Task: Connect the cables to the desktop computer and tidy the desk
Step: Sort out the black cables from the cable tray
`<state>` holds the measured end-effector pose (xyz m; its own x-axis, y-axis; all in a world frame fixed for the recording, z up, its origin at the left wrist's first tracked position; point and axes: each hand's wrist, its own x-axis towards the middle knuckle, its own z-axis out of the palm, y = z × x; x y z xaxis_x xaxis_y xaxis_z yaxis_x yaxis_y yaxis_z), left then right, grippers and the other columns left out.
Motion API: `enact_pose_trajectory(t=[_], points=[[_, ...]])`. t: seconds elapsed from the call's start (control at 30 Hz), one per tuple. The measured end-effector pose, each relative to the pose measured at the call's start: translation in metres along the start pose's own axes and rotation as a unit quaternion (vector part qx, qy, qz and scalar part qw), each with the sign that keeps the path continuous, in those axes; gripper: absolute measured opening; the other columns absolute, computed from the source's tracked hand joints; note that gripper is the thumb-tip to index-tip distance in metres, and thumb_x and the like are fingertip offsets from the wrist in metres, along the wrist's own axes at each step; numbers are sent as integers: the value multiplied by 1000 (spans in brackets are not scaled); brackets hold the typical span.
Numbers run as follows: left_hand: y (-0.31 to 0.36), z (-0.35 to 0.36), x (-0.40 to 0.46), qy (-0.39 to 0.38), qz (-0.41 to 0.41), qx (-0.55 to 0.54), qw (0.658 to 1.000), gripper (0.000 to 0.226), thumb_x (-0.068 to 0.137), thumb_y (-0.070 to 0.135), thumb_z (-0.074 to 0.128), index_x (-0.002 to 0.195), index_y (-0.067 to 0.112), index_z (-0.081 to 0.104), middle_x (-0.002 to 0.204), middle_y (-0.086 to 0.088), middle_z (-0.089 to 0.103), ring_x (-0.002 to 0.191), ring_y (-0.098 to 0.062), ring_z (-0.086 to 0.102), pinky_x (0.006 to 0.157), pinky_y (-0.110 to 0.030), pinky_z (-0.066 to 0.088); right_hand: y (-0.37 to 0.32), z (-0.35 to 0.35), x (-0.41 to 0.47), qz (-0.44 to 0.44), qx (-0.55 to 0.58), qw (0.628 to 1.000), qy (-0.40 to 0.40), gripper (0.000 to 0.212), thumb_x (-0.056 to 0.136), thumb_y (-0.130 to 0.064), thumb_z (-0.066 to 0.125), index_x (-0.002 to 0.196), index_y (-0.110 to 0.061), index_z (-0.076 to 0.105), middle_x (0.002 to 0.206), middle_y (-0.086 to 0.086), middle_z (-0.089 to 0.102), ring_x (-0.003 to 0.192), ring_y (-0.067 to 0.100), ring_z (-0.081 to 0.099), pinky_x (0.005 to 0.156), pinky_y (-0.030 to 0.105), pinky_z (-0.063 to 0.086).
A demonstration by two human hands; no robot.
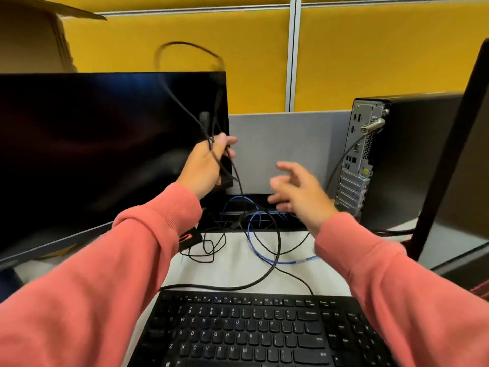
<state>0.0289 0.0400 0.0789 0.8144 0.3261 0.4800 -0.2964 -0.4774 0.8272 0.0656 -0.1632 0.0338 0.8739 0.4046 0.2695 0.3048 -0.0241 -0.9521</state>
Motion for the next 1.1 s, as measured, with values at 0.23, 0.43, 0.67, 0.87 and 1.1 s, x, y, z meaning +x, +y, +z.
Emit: enact_pose_trajectory(t=[0.23, 0.43, 0.67, 0.87, 1.1], points=[[19, -16, 19, 56, -31, -119, 991, 49, 110, 44, 32, 111, 17, 72, 75, 3, 42, 51, -6, 27, 44, -22, 21, 63, 25, 4, -4, -464, 859, -217, 76, 87, -33, 73, 152, -35, 33, 136, -2, 55, 110, 20, 59, 96, 31, 47], [13, -29, 27, 31, -20, -61, 997, 56, 108, 53, 31, 102, 21, 76, 74, 0, 42, 47, -4, 31, 43, -23, 25, 64, 5, 33, -42, -463, 882, -79, 7, 91, -26, 63, 90, -30, 56, 88, -5, 60, 89, 25, 63, 80, 36, 52], [19, -23, 27, 28, -16, -65, 997, 56, 107, 54, 32, 99, 20, 77, 72, 0, 41, 48, -6, 30, 45, -24, 24, 67, 27, 25, -27, -609, 759, -230, 80, 79, -35, 75, 147, -39, 32, 138, -3, 32, 107, 30, 61, 81, 41, 55], [17, -33, 24, 24, -26, 28, 999, 61, 107, 54, 32, 96, 13, 77, 75, -3, 44, 52, -9, 33, 47, -26, 24, 60, 7, 47, 65, -469, 866, -163, 15, 81, -6, 73, 94, -12, 69, 92, 9, 70, 75, 27, 70, 65, 30, 56], [-1, -30, 15, -40, -81, 91, 992, 65, 107, 55, 32, 91, 10, 77, 53, 10, 42, 45, -7, 35, 47, -24, 25, 48, -23, 54, 194, -251, 942, -108, 25, 80, 10, 75, 105, 8, 68, 77, -1, 64, 51, 14, 63, 46, 21, 54]])
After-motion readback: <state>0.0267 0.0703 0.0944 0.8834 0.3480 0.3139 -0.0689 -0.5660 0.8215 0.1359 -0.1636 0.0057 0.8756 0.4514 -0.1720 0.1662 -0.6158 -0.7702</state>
